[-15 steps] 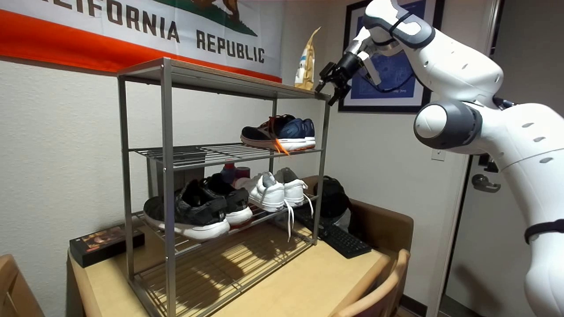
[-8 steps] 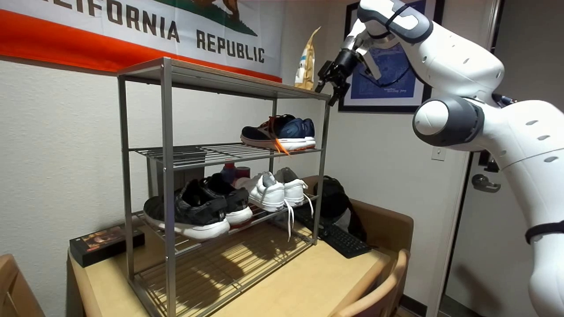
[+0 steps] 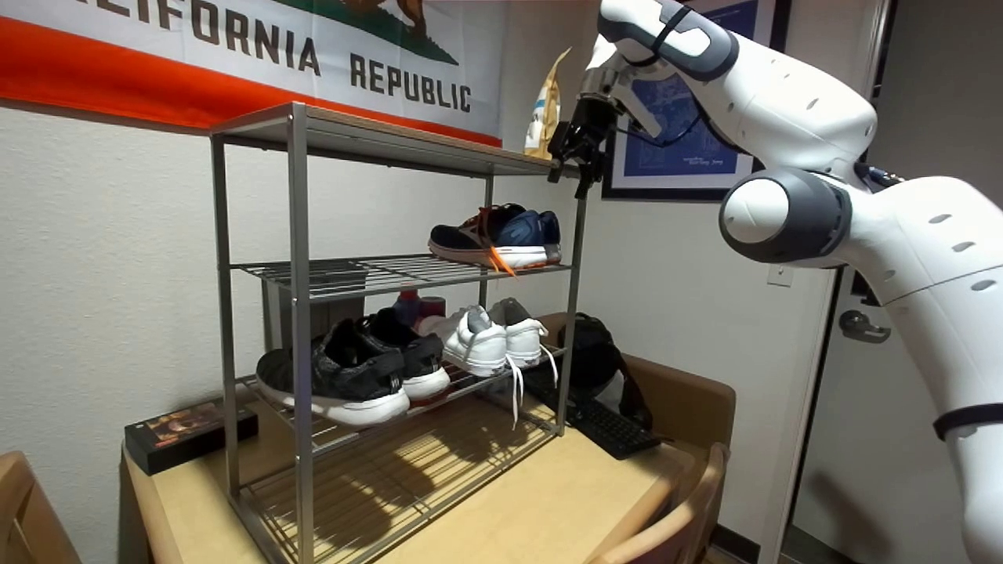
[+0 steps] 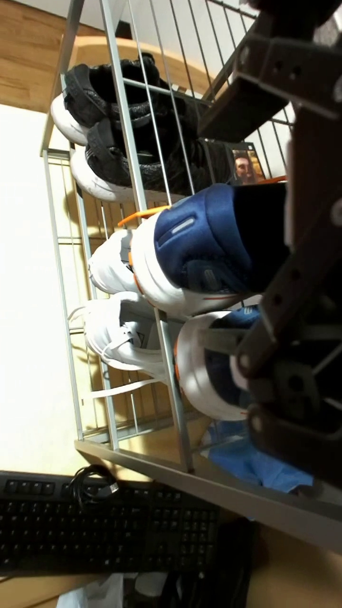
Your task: Pick the brown bag and put it on top of the rack
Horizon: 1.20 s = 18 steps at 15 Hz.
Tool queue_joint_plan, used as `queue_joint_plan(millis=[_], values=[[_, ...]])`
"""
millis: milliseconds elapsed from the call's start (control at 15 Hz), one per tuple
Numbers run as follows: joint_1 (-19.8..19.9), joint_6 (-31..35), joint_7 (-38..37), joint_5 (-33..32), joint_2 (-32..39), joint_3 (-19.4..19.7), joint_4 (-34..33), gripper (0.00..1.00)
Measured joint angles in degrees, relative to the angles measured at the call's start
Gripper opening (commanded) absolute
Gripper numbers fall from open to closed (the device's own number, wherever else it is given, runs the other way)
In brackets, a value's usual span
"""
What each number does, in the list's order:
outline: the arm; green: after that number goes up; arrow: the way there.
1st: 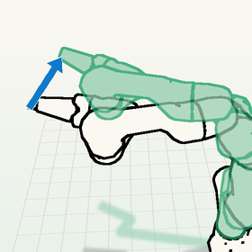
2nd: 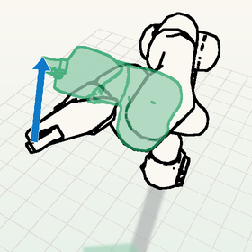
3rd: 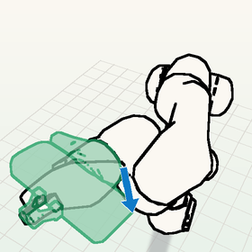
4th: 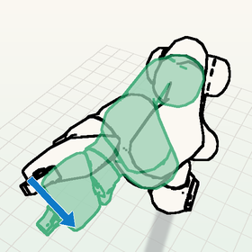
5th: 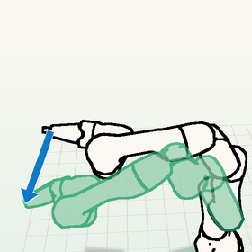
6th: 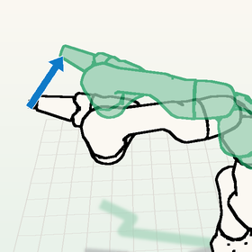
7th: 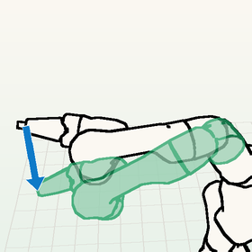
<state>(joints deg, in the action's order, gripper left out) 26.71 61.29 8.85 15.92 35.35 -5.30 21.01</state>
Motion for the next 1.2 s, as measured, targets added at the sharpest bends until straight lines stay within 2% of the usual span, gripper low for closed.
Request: queue_joint_plan(millis=[533,933,1200], values=[[-4.41,-1.22,0.71,-4.72,0.16,2.18,-0.11,1.0],[-3.19,-1.34,6.65,-4.73,-2.79,2.33,-0.44,1.0],[-2.17,-1.6,8.05,-4.73,-4.92,2.33,-0.48,1.0]])
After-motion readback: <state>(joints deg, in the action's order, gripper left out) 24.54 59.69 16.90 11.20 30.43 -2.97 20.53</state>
